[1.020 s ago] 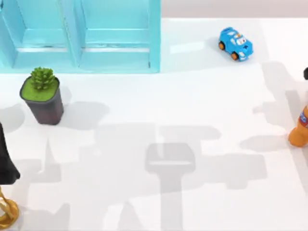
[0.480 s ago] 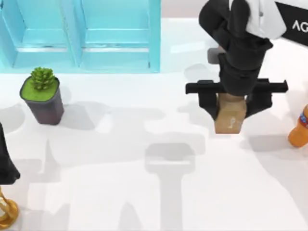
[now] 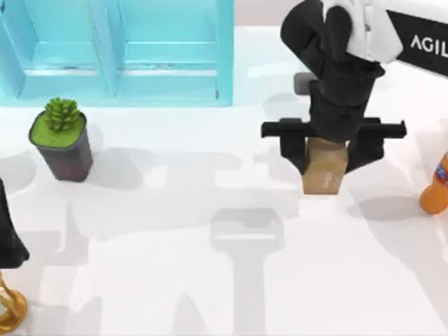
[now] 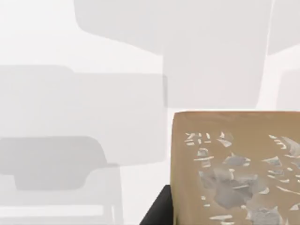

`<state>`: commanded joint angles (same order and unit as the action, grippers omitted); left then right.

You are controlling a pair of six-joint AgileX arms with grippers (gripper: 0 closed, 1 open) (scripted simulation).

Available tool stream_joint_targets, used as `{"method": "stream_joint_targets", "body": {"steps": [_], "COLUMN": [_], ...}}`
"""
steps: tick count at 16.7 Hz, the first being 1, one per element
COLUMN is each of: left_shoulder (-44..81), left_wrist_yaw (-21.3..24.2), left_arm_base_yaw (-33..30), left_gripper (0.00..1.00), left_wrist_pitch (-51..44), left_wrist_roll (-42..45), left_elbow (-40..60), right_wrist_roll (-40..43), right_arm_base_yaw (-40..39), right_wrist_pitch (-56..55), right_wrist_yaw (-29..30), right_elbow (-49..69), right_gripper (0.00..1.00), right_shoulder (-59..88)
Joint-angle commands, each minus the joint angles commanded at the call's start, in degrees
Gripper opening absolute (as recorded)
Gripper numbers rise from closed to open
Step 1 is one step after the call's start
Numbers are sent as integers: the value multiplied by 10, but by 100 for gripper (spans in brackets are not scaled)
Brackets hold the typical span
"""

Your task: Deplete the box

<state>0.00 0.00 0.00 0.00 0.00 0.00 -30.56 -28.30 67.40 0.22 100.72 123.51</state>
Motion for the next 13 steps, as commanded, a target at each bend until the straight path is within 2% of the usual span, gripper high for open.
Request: {"method": "stream_joint_targets", "body": {"steps": [6, 10, 13], "left_shoulder": [0, 0, 0], "left_wrist_yaw": [0, 0, 0], "left_arm_base_yaw": [0, 0, 0], "left_gripper": [100, 100, 100], "left_wrist_pitch": [0, 0, 0], "left_wrist_roll": [0, 0, 0], "left_elbow": [0, 0, 0], "right_wrist_roll": [0, 0, 0], "right_arm_base_yaw": [-4, -4, -4], "right_wrist_pitch": [-84, -89, -89], "right_wrist_yaw": [1, 1, 1], "right_elbow": [-58, -62, -62], "right_gripper": [0, 0, 23], "right_shoulder": [23, 25, 25]}}
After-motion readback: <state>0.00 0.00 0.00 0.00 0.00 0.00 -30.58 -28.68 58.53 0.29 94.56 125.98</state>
